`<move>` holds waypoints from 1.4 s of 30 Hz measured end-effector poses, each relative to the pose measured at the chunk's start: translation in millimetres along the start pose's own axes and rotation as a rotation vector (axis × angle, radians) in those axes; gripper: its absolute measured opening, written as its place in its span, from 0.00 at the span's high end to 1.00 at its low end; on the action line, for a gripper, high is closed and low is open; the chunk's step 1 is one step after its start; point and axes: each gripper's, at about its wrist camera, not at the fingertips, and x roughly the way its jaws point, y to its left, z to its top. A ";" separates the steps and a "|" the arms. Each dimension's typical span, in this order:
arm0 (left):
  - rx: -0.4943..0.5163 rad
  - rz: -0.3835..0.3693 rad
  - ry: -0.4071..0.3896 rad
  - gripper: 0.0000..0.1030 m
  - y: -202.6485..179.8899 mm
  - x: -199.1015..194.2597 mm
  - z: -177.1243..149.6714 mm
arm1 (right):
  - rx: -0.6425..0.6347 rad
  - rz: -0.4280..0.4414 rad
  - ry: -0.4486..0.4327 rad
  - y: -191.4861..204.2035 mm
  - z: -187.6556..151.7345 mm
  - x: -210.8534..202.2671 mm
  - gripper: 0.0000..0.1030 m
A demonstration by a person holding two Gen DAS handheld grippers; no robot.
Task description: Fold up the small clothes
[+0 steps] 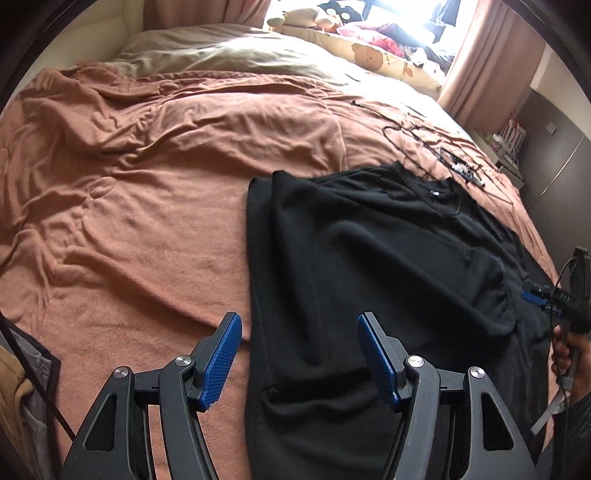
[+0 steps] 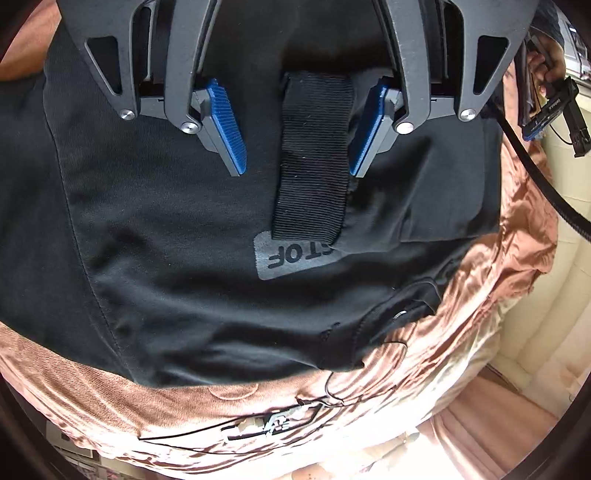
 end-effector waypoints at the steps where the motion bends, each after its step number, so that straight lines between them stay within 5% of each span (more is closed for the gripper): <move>1: 0.009 0.012 0.012 0.35 2.9 4.1 -5.2 | 0.005 0.005 0.008 -0.8 1.5 3.9 0.48; 7: 0.049 0.035 0.073 0.42 14.3 22.5 -29.9 | 0.011 0.039 0.013 1.2 7.3 21.3 0.52; 13: 0.071 0.026 0.123 0.50 16.6 39.3 -46.2 | 0.007 0.048 0.040 4.7 15.0 39.6 0.74; 14: 0.076 0.033 0.130 0.51 16.3 41.8 -48.2 | -0.002 0.025 0.039 5.4 16.5 40.3 0.87; 16: 0.087 0.043 0.152 0.56 16.5 49.3 -52.1 | 0.003 0.011 0.038 3.8 17.4 40.6 0.98; 20: 0.056 0.049 0.124 0.62 21.1 50.2 -50.5 | -0.014 -0.011 -0.005 6.7 14.7 23.9 0.99; 25: 0.012 0.069 0.097 0.85 27.9 46.8 -47.0 | -0.017 -0.105 -0.037 6.0 5.5 0.7 1.00; 37: 0.010 0.043 0.110 0.87 33.7 40.2 -52.0 | 0.009 -0.189 -0.023 2.8 -7.8 -10.9 1.00; 42: 0.021 0.027 0.126 0.87 32.3 35.9 -52.7 | -0.002 -0.147 -0.047 3.5 -7.9 -32.9 0.99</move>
